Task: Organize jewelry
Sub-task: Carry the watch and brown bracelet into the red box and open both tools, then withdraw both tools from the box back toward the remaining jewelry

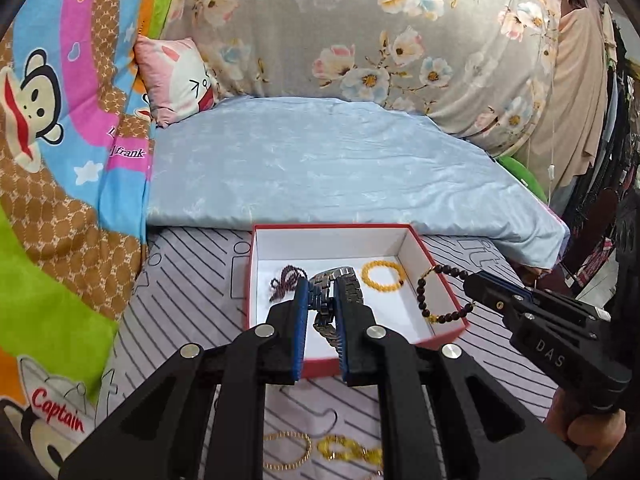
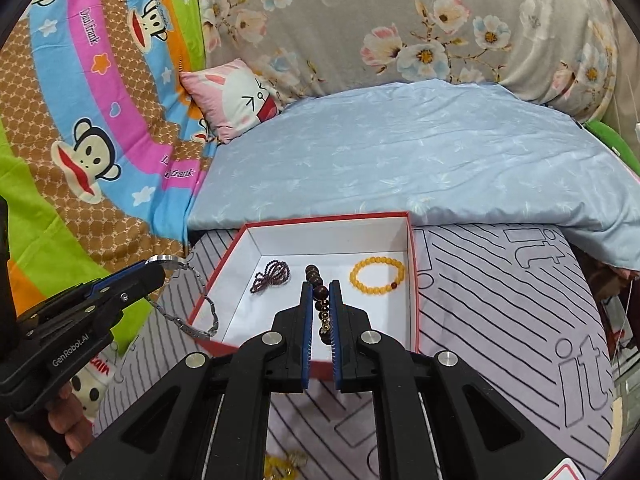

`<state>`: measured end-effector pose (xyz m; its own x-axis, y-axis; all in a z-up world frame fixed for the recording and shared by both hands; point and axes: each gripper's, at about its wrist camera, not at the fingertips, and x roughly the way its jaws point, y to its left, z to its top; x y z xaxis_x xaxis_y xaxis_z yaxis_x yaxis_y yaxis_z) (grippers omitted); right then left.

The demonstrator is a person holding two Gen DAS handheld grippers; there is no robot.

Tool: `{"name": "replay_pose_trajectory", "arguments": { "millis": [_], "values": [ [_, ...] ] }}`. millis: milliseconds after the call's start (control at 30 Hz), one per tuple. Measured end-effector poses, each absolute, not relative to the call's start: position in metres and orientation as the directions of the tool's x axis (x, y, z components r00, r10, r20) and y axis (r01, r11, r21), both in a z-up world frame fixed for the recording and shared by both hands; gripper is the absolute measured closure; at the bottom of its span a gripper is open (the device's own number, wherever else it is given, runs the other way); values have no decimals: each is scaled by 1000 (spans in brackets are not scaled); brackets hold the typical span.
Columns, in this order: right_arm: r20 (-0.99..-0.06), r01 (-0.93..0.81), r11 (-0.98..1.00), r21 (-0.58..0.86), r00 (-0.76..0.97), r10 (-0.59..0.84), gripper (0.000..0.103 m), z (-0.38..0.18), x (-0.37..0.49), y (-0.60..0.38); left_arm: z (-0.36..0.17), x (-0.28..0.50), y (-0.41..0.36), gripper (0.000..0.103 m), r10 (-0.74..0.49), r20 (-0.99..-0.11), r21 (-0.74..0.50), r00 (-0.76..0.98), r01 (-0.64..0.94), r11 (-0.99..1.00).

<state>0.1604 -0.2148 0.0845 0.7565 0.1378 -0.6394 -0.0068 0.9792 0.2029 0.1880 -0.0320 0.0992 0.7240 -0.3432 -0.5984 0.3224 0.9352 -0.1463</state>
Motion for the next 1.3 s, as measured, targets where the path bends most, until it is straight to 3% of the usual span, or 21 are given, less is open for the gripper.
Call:
{"name": "replay_pose_trajectory", "arguments": {
  "millis": [667, 733, 767, 800, 833, 1300],
  "values": [
    [-740, 44, 985, 164, 667, 93, 94, 13, 232, -217, 26, 273, -62, 91, -294, -692, -105, 659, 311, 945],
    [-730, 64, 987, 145, 681, 63, 83, 15, 229, -220, 24, 274, -62, 88, -289, -694, -104, 659, 305, 947],
    [-725, 71, 987, 143, 686, 56, 74, 17, 227, -221, 24, 274, -61, 78, -284, -689, -106, 667, 296, 949],
    [-719, 78, 986, 145, 693, 51, 70, 18, 225, -224, 26, 273, -59, 59, -274, -684, -103, 676, 283, 954],
    [-714, 86, 985, 147, 698, 46, 69, 20, 221, -226, 29, 271, -56, 54, -269, -674, -102, 688, 274, 956],
    [-695, 98, 988, 120, 719, 13, 69, 35, 143, -225, 41, 211, -18, 53, -180, -652, -24, 737, 217, 976]
  ]
}}
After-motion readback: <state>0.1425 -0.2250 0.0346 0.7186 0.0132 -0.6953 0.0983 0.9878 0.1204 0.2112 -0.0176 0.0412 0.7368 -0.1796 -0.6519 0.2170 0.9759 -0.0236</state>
